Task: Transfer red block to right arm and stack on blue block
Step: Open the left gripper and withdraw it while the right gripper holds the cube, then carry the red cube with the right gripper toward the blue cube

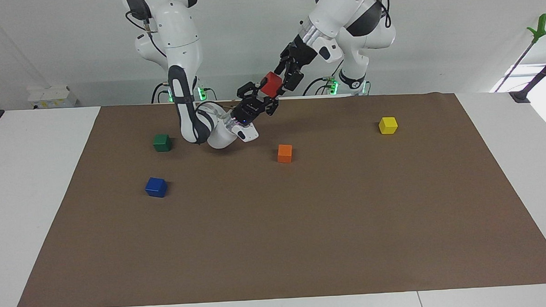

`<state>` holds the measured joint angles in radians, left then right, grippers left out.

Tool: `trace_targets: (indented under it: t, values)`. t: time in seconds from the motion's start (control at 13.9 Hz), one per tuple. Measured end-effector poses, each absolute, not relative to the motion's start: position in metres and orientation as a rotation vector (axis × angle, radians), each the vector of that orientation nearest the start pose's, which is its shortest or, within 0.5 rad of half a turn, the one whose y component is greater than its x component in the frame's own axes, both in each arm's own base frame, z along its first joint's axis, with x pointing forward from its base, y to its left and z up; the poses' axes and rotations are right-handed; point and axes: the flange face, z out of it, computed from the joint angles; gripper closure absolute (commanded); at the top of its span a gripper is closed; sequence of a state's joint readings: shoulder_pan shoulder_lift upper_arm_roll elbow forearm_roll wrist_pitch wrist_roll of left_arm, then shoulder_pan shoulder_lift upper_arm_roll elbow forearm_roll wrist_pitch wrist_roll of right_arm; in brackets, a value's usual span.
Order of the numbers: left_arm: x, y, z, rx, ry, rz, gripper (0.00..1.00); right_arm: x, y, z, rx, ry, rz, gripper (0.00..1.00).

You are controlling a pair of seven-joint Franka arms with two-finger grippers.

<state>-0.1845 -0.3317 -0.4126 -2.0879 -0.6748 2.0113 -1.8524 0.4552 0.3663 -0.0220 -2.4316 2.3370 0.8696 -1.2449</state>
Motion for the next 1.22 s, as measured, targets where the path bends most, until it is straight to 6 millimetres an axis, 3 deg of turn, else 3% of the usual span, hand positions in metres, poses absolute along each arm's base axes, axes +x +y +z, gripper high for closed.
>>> trace_targets:
  t: [0.22, 0.43, 0.65, 0.86, 1.01, 1.22]
  values:
    - [0.402, -0.28, 0.59, -2.688, -2.237, 0.647, 0.0, 0.401, 0.295, 0.298, -0.679, -0.017, -0.115, 1.0]
    - [0.443, -0.205, 0.587, -2.864, -2.117, 0.447, 0.0, 0.407, 0.296, 0.304, -0.713, -0.014, -0.117, 1.0]
    - [0.473, -0.128, 0.58, -3.052, -1.778, 0.14, 0.0, 0.419, 0.297, 0.324, -0.759, -0.011, -0.104, 1.0]
    - [0.504, -0.091, 0.582, -3.015, -1.457, -0.07, 0.0, 0.433, 0.296, 0.35, -0.818, 0.019, -0.107, 1.0]
    - [0.527, -0.078, 0.592, -3.036, -1.169, -0.08, 0.0, 0.441, 0.297, 0.366, -0.865, 0.034, -0.119, 1.0]
    - [0.545, -0.03, 0.608, -3.086, -0.804, -0.066, 0.0, 0.453, 0.296, 0.397, -0.979, 0.102, -0.114, 1.0]
